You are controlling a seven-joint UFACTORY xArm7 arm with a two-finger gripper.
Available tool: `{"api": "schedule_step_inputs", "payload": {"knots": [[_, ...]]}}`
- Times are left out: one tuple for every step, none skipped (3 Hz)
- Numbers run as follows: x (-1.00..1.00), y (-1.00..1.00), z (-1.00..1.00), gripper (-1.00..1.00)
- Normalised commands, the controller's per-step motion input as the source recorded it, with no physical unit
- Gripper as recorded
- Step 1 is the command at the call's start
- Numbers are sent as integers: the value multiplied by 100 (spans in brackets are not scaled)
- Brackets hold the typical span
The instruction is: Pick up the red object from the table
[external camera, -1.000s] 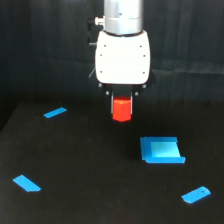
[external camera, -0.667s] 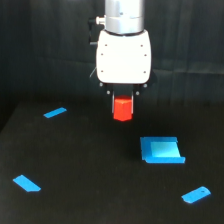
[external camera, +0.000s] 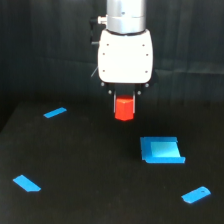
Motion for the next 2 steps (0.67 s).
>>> {"api": "schedule_step_inputs", "payload": {"knots": [[11,3,12,-100],[5,0,9,-100]]}}
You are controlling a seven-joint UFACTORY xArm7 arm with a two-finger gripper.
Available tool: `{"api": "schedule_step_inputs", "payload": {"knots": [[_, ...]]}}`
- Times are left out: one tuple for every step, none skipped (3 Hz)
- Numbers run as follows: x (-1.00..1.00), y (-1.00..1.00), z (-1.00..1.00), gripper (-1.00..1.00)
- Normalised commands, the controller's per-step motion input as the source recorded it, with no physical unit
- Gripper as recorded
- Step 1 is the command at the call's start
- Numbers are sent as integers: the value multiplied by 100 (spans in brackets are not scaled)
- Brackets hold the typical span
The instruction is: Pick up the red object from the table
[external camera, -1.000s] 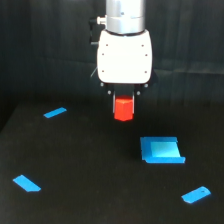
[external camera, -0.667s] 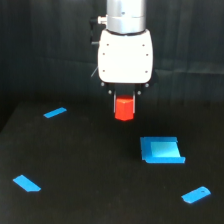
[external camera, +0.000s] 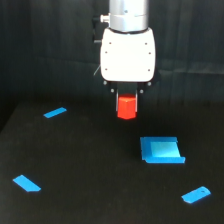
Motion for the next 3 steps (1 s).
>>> {"api": "schedule_step_inputs", "payload": {"knots": [[4,6,8,-99],[6,5,11,-93],[1,4,20,-99]]}}
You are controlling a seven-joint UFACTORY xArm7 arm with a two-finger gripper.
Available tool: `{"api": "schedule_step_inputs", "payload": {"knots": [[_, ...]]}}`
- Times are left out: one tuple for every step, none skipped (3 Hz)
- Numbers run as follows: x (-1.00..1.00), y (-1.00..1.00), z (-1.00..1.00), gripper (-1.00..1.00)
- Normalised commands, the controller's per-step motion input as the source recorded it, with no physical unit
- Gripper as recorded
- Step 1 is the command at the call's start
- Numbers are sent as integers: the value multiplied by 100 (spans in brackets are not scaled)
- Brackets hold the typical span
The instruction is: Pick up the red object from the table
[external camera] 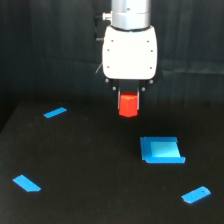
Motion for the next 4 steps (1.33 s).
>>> {"api": "schedule_step_inputs", "payload": {"knots": [[4,-5,19,-98],[-3,6,12,-100],[6,-2,26,-95],[-1,2,18,-100]]}}
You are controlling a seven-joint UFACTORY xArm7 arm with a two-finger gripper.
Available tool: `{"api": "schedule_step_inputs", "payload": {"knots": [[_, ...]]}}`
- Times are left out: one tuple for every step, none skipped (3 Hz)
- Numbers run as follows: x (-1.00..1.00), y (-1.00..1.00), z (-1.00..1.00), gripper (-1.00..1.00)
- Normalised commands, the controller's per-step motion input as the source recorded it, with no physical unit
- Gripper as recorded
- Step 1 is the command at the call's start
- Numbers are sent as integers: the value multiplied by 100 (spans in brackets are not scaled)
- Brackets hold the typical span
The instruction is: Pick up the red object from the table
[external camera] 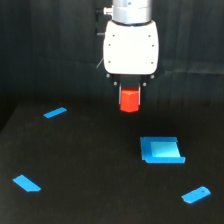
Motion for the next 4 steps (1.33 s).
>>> {"api": "schedule_step_inputs", "payload": {"knots": [[3,-4,13,-100],[-1,1,-2,-94],[11,2,-2,-95],[3,-7,6,-100]]}}
